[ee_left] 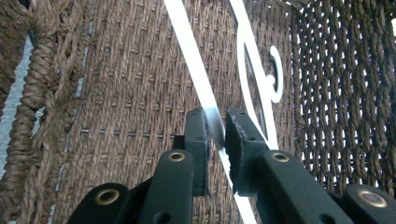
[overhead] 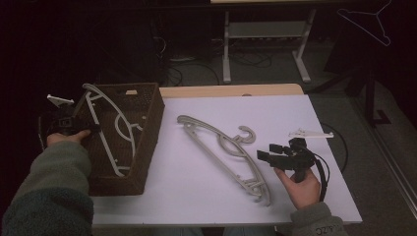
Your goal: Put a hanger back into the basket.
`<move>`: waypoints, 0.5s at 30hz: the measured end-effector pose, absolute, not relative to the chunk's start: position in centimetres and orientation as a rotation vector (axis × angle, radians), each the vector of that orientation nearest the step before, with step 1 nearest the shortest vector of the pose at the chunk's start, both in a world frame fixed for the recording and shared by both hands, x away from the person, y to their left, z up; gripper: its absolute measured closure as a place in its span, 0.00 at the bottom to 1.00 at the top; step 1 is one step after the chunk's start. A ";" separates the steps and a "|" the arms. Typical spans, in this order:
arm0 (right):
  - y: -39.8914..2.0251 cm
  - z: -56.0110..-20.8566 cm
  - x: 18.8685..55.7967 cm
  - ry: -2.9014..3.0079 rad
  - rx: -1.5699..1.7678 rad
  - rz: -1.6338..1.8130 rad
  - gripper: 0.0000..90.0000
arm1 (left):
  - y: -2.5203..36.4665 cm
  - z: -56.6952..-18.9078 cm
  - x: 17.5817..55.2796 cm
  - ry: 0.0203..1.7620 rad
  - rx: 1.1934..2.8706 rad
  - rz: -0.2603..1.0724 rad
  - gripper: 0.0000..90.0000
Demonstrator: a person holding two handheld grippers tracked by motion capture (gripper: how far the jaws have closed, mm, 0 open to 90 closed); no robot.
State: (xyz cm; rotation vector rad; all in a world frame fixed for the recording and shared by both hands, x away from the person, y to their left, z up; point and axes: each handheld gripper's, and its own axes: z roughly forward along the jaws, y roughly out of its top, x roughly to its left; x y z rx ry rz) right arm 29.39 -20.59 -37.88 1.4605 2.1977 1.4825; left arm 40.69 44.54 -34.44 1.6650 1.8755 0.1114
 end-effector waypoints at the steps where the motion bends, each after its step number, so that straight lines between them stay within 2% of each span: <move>1: -20.6 -37.9 29.4 2.198 1.460 1.483 0.37 | 44.5 -34.4 40.7 1.875 1.665 0.111 0.88; 10: -19.8 -38.0 29.7 2.237 1.437 1.458 0.37 | 44.5 -34.5 40.6 1.855 1.669 0.141 0.86; 12: -19.8 -38.1 29.8 2.257 1.432 1.435 0.38 | 44.4 -34.2 40.5 1.857 1.678 0.178 0.79; 15: -20.0 -38.1 30.0 2.269 1.425 1.403 0.38 | 44.2 -33.7 40.1 1.836 1.665 0.186 0.76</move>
